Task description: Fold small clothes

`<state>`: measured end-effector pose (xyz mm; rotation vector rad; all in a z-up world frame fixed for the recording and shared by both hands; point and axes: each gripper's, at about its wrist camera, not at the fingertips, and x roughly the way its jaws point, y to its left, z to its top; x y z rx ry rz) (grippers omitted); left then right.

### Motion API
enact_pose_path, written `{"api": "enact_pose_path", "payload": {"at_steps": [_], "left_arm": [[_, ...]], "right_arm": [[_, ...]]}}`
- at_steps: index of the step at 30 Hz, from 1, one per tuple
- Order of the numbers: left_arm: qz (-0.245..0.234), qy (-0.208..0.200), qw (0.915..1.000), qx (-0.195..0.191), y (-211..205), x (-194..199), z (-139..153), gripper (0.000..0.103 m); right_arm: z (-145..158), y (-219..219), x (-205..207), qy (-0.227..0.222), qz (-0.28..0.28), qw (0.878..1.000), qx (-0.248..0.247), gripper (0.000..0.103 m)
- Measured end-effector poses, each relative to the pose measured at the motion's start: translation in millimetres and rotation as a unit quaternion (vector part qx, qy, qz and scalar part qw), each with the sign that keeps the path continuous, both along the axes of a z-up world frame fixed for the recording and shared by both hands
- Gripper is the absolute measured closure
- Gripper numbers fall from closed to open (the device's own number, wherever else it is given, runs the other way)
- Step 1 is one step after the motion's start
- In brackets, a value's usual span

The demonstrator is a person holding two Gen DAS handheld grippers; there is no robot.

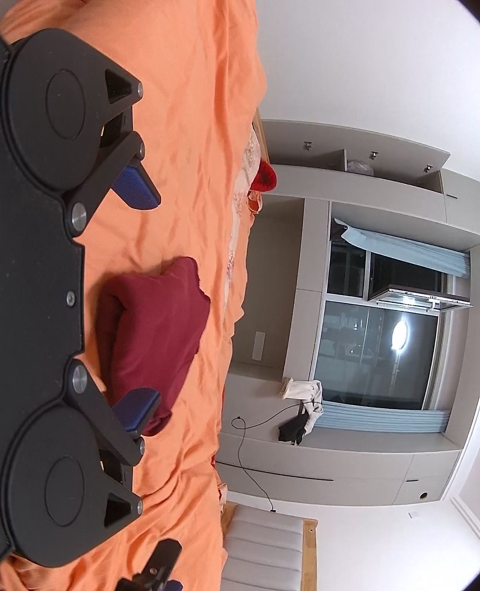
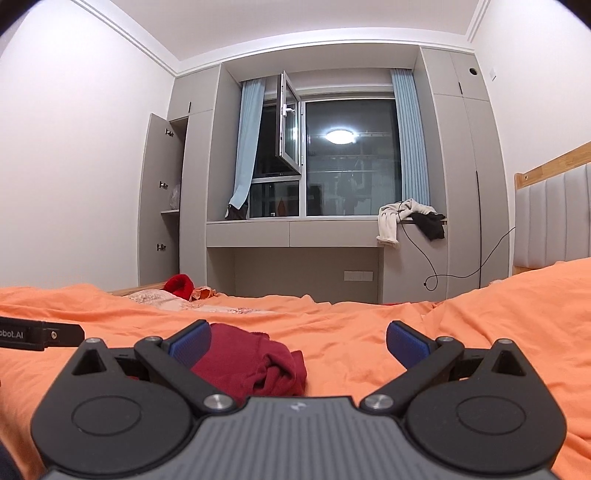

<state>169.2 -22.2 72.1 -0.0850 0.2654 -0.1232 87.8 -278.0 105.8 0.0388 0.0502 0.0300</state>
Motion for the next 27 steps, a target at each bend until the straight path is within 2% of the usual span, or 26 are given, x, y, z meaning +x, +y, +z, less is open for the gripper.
{"api": "enact_pose_path", "payload": {"at_steps": [8,14,19,27], "left_arm": [[-0.003,0.02,0.9997,0.017,6,-28,-25,0.001],[-0.007,0.015,0.9993,0.033,8,-44,-40,0.001],[-0.009,0.008,0.9986,0.051,5,-53,-45,0.0],[-0.004,0.012,0.9991,0.041,8,-51,-45,0.0]], "right_arm": [[-12,0,-40,0.013,-0.001,1.0,0.017,0.0],[-25,0,-60,0.025,-0.015,0.999,0.016,0.0],[-36,3,-64,0.047,-0.014,0.999,0.023,0.0],[-37,3,-63,0.049,-0.016,0.998,0.023,0.0]]}}
